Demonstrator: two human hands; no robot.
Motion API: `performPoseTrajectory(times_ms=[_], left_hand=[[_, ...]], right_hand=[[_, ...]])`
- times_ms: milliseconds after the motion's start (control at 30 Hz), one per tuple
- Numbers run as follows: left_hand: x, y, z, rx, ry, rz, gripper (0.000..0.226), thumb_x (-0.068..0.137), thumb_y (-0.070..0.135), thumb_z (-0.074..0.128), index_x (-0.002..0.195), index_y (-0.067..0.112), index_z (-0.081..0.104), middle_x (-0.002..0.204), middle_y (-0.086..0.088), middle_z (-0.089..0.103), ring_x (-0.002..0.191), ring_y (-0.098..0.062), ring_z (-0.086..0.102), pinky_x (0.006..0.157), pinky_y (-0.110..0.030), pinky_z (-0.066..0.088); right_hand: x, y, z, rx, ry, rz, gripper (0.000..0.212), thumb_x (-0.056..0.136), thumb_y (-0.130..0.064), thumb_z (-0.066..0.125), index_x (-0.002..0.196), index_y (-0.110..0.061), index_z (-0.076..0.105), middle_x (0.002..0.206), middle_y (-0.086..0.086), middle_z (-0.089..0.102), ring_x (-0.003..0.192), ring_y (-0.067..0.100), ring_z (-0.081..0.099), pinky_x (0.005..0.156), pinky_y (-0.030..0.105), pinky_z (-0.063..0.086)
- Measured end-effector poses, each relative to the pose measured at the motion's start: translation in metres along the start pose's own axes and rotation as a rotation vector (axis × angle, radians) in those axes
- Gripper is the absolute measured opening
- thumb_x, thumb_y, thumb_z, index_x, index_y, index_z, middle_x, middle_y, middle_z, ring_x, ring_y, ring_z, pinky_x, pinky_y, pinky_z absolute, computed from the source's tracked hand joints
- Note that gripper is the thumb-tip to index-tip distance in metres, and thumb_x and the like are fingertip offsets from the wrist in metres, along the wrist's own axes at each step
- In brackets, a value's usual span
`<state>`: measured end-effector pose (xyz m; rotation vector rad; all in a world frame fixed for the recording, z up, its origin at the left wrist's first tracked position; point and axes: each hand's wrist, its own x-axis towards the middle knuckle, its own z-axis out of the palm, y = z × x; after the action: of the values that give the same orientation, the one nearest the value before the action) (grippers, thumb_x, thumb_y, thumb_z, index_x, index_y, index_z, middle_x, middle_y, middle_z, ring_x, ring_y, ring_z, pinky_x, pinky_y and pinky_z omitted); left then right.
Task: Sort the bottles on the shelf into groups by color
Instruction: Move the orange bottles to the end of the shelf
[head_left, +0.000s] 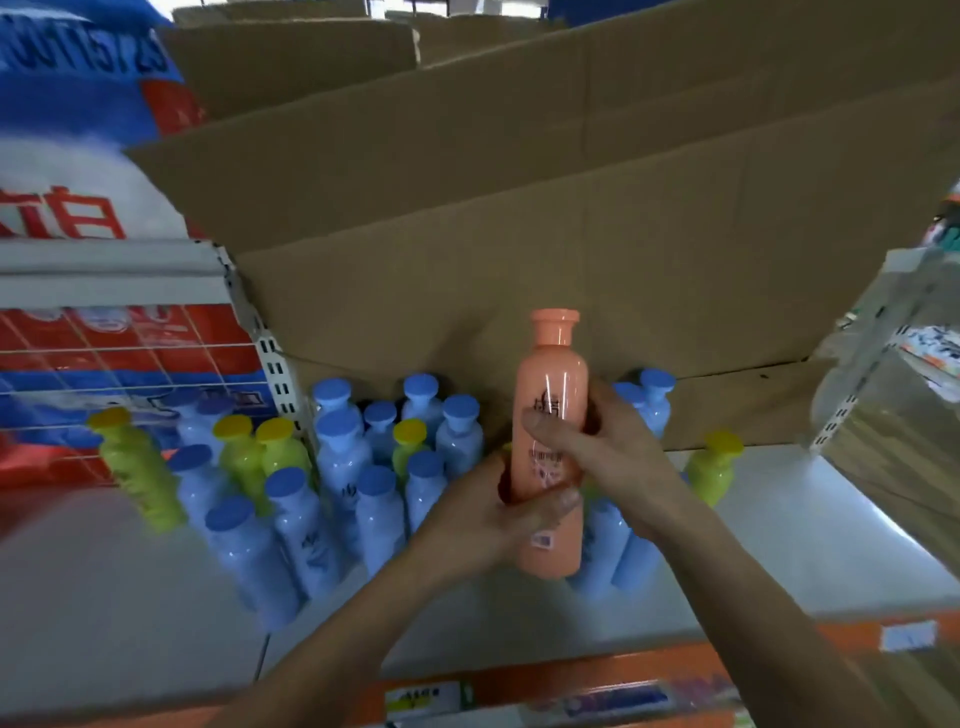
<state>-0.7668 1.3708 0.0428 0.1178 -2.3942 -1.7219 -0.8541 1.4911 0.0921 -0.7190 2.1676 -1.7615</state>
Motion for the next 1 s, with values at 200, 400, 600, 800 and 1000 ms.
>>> performPoseTrajectory(times_ms=[200, 400, 600, 800, 1000], left_hand=[[-0.045, -0.032, -0.047, 0.136, 0.085, -0.031, 0.037, 0.080, 0.053, 0.071, 0.107, 0.031, 0.060, 0.099, 0.018, 0.071, 0.091, 0.003, 0.066, 0.083, -0.022, 0.053], [-0.110, -0.058, -0.118, 0.234, 0.194, -0.046, 0.051, 0.076, 0.071, 0.061, 0.113, 0.037, 0.059, 0.104, 0.019, 0.068, 0.095, 0.000, 0.065, 0.088, -0.031, 0.053], [-0.192, -0.092, -0.201, 0.441, 0.333, -0.094, 0.056, 0.079, 0.075, 0.052, 0.124, 0.043, 0.050, 0.122, 0.022, 0.057, 0.110, 0.007, 0.052, 0.095, -0.025, 0.047], [-0.268, -0.124, -0.274, 0.511, 0.374, -0.161, 0.076, 0.076, 0.083, 0.043, 0.134, 0.035, 0.048, 0.129, 0.017, 0.053, 0.115, 0.001, 0.049, 0.096, -0.021, 0.040], [-0.318, -0.141, -0.325, 0.437, 0.421, -0.209, 0.053, 0.082, 0.065, 0.055, 0.127, 0.037, 0.048, 0.114, 0.023, 0.057, 0.107, 0.001, 0.053, 0.088, -0.018, 0.043]], right_hand=[[-0.007, -0.003, 0.053, -0.017, -0.066, -0.056, 0.038, 0.076, -0.029, 0.081, 0.107, -0.022, 0.059, 0.095, -0.004, 0.072, 0.085, 0.007, 0.070, 0.076, 0.032, 0.057], [-0.019, -0.021, 0.136, 0.045, -0.195, -0.084, 0.038, 0.077, -0.018, 0.081, 0.108, -0.018, 0.059, 0.092, -0.002, 0.073, 0.085, 0.010, 0.071, 0.076, 0.033, 0.058], [-0.041, -0.035, 0.248, 0.067, -0.263, -0.085, 0.045, 0.075, -0.018, 0.082, 0.113, -0.023, 0.057, 0.098, -0.004, 0.072, 0.087, 0.006, 0.070, 0.076, 0.030, 0.057], [-0.072, -0.038, 0.364, 0.024, -0.288, -0.092, 0.053, 0.074, -0.021, 0.083, 0.118, -0.023, 0.053, 0.103, -0.006, 0.069, 0.088, 0.003, 0.067, 0.072, 0.026, 0.056], [-0.096, -0.043, 0.453, 0.093, -0.331, -0.068, 0.049, 0.075, -0.008, 0.081, 0.115, -0.020, 0.054, 0.091, -0.001, 0.071, 0.078, 0.006, 0.070, 0.059, 0.018, 0.053]])
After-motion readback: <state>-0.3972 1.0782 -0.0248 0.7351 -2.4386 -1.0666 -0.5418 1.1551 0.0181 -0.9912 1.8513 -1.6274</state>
